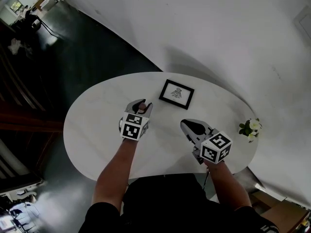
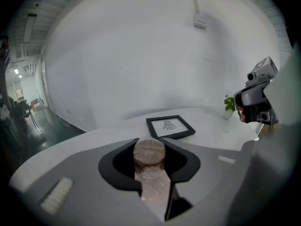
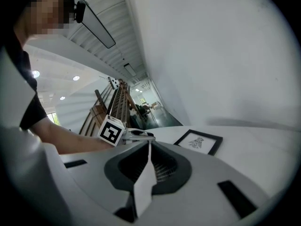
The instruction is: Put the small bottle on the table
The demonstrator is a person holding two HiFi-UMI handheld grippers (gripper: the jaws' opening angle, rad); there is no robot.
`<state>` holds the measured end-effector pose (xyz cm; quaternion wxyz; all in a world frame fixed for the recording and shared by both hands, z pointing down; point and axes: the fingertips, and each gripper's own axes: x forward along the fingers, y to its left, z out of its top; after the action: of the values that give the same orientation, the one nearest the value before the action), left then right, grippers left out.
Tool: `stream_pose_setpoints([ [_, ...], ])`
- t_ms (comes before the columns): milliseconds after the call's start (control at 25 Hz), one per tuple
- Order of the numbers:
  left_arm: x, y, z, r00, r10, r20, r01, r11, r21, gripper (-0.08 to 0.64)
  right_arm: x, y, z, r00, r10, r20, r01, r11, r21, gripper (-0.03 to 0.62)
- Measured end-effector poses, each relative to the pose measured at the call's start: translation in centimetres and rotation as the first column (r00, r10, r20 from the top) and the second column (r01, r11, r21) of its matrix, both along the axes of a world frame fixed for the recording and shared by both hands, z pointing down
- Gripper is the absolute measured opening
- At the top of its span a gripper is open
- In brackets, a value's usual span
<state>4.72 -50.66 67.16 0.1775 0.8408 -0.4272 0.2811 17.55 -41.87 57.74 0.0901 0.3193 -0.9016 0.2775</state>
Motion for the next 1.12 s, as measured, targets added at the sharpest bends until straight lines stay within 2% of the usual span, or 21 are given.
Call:
stream_pose_setpoints([
  [160,0.2,0.3,0.6,0.999,0.018,0.032,-0.018,1.0,-0.009,0.126,0.2,0.3,0.2,1.0,-0.014,0.005,0.014,1.0,0.003,0.012],
  [480,-0.1,1.0,1.2,0.996,-0.011,0.091,0.015,0.999,-0.038,0.129,1.7,1.0,-0.2,1.0,-0.026,0.016,0.026,1.0,0.01,0.012],
  [560,-0.2,1.1,1.3,0.993,-0.013,0.116,0.016,0.999,-0.03,0.135,2.1,1.2,-0.1,1.0,-0.023,0.014,0.023,1.0,0.01,0.012],
  [680,-0.2,1.0,0.4,0.99,-0.021,0.139,0.018,1.0,0.019,0.157,2.3,1.6,-0.2,1.0,-0.024,0.005,0.024,1.0,0.013,0.012],
  [800,-0.3,1.6,-1.0,0.995,-0.025,0.098,0.021,0.999,0.037,0.166,2.1,2.4,-0.7,1.0,-0.019,0.0,0.019,1.0,0.022,0.012],
  [960,-0.9,3.0,-3.9,0.999,-0.048,-0.023,0.049,0.997,0.052,0.166,1.2,3.2,-1.8,1.0,-0.005,-0.016,0.006,0.999,0.047,0.012],
  [1120,-2.5,5.2,-6.4,0.994,-0.063,-0.088,0.071,0.994,0.088,0.166,-0.9,4.3,-3.5,1.0,0.012,-0.017,-0.01,0.996,0.088,0.012],
])
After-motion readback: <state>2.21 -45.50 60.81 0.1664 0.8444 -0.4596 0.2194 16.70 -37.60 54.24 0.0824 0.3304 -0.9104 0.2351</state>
